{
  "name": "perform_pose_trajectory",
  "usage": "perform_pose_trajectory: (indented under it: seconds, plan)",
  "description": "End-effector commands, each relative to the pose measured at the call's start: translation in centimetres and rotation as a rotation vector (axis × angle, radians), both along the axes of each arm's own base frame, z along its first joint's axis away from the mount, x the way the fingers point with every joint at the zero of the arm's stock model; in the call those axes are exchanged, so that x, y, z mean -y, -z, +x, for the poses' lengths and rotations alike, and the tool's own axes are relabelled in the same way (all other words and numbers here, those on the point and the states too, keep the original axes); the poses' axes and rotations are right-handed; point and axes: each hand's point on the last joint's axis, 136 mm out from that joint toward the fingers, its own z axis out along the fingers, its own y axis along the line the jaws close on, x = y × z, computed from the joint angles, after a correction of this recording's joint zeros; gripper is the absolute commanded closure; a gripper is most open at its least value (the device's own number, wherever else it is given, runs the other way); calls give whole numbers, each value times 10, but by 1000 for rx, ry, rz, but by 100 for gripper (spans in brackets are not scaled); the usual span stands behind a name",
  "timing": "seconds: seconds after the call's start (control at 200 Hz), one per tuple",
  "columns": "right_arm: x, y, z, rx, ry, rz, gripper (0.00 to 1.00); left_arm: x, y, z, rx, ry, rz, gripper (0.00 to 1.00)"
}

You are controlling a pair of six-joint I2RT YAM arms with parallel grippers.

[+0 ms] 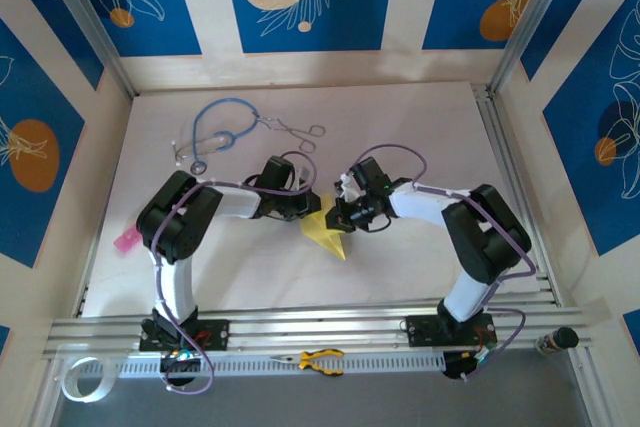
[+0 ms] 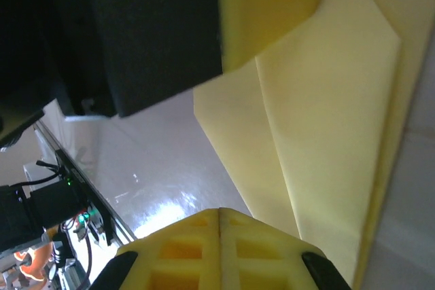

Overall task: Fold a paper plane with a square sheet of paper (pick it up from the middle)
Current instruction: Fourth fold the wing at the center of the table.

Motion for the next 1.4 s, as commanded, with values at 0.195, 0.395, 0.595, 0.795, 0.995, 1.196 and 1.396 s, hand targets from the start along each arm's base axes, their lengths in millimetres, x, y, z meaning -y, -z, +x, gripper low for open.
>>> perform_pose_trajectory:
  seconds: [0.195, 0.395, 0.595, 0.795, 0.995, 1.196, 1.396]
  plan:
    - [-8, 19, 18, -25, 101, -41, 95, -22, 40, -23, -116, -27, 92, 91]
    - [1, 45, 1, -72, 94, -103, 96, -25, 39, -19, -103, -57, 98, 93]
    - [11, 49, -45, -113, 40, -119, 97, -27, 39, -17, -103, -73, 95, 94]
    - [1, 19, -25, -54, 109, -49, 98, -29, 42, -21, -121, -98, 79, 95]
    - [-11, 9, 5, -14, 211, -14, 98, -31, 44, -23, -135, -132, 59, 95]
    - [-19, 17, 19, -22, 232, -13, 98, -30, 44, -23, -140, -145, 57, 95]
    - [-16, 28, 35, 4, 295, -42, 98, -30, 43, -23, -136, -152, 59, 95]
